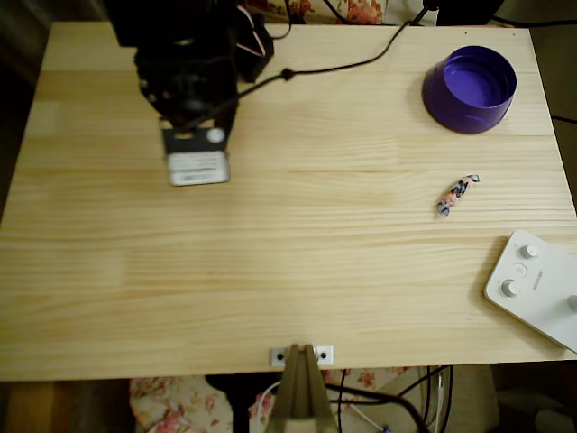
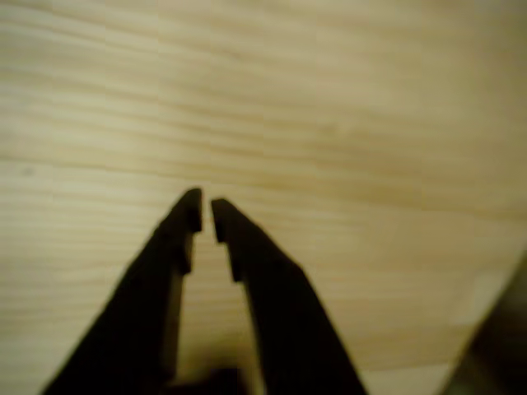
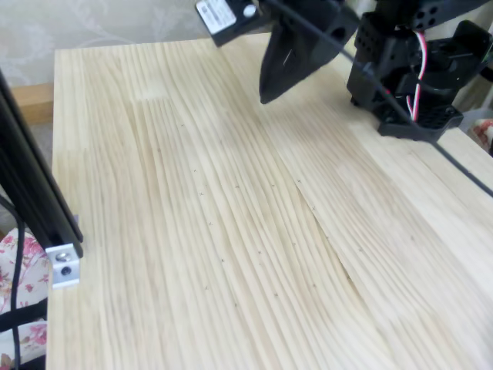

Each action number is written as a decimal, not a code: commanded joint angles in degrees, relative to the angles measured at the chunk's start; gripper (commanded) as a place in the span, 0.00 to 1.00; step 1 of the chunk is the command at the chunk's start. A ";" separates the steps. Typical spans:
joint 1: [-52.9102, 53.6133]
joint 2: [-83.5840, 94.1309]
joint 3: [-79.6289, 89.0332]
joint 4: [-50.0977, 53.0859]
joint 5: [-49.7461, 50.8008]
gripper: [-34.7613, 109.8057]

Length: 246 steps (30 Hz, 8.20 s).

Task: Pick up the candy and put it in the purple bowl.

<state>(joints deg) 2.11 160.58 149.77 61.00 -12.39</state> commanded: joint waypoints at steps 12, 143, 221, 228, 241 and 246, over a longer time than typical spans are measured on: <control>-17.40 -10.99 -16.08 -2.72 -26.10 0.24; -56.78 -110.13 -104.85 3.52 -31.99 0.25; -80.68 -79.10 -83.50 1.58 -7.73 0.29; -80.42 -79.28 -82.18 1.32 -9.32 0.35; -79.10 -76.29 -80.16 2.46 -10.20 0.37; -77.43 -71.89 -76.90 4.13 -9.67 0.26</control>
<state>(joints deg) -75.94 79.10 72.33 63.90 -21.80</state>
